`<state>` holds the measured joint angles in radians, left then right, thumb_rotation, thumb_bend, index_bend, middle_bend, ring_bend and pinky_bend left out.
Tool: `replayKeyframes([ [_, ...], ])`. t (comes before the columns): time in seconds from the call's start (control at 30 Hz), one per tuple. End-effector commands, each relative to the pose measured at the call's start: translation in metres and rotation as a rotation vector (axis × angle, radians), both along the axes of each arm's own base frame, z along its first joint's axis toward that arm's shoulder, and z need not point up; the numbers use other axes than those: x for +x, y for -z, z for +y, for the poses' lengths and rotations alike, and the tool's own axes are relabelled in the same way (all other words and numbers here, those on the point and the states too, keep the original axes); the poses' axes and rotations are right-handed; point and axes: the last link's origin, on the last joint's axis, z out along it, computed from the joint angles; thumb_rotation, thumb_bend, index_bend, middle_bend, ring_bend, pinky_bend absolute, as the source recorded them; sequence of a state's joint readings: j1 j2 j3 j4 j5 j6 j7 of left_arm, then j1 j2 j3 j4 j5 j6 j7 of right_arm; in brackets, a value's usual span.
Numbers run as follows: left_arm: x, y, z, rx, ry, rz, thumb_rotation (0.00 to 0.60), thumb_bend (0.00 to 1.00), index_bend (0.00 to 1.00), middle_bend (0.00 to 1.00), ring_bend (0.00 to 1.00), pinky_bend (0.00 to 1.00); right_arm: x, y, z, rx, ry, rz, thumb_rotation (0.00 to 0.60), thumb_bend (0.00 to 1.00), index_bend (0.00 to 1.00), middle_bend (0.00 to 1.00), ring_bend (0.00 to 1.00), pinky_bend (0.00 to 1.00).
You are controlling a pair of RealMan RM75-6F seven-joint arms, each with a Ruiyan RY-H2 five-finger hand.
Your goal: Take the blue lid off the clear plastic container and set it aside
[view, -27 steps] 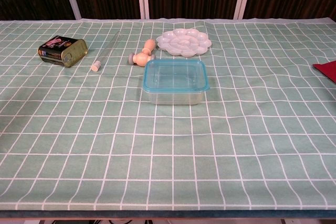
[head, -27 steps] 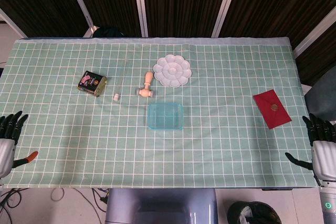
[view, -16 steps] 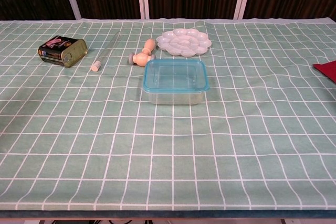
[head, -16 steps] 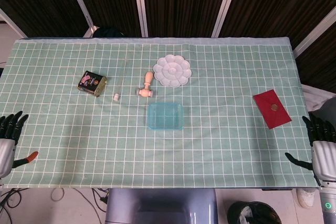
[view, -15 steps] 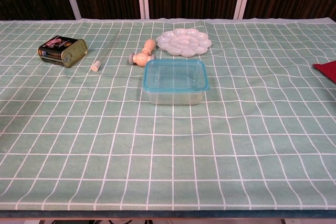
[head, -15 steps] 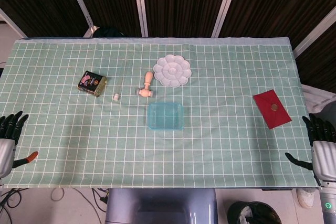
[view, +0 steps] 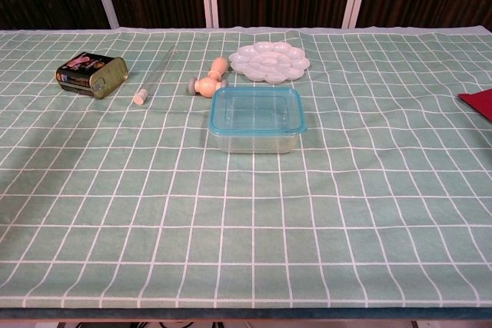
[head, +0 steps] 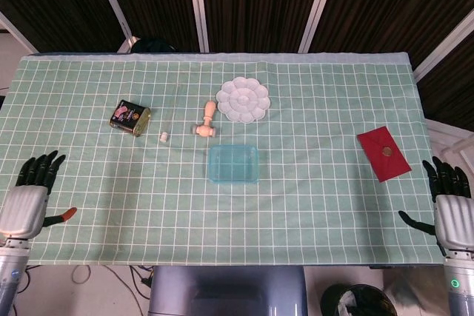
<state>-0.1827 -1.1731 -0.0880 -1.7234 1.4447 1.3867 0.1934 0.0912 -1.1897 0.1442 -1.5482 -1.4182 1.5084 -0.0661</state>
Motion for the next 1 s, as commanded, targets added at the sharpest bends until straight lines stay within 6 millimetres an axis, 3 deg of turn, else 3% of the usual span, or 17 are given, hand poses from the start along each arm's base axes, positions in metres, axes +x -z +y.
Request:
replayKeyframes([
  [0.03,0.038,0.022,0.028,-0.049,0.001,-0.061,0.600,0.00,0.00,0.00,0.00,0.00,-0.001,0.002,-0.002,-0.005,-0.001,0.002,0.600,0.20,0.00,0.00,0.00,0.00],
  [0.6,0.168,0.113,0.100,-0.237,0.042,-0.038,0.600,0.00,0.00,0.00,0.00,0.00,-0.003,0.004,-0.005,0.001,0.034,-0.037,0.600,0.20,0.00,0.00,0.00,0.00],
  [0.83,0.208,0.148,0.113,-0.316,0.021,-0.027,0.600,0.00,0.00,0.00,0.00,0.00,-0.005,0.006,-0.008,0.006,0.055,-0.051,0.600,0.20,0.00,0.00,0.00,0.00],
  [1.0,0.226,0.168,0.118,-0.350,0.020,-0.006,0.600,0.00,0.00,0.00,0.00,0.00,-0.005,0.007,-0.010,0.010,0.068,-0.061,0.600,0.20,0.00,0.00,0.00,0.00],
])
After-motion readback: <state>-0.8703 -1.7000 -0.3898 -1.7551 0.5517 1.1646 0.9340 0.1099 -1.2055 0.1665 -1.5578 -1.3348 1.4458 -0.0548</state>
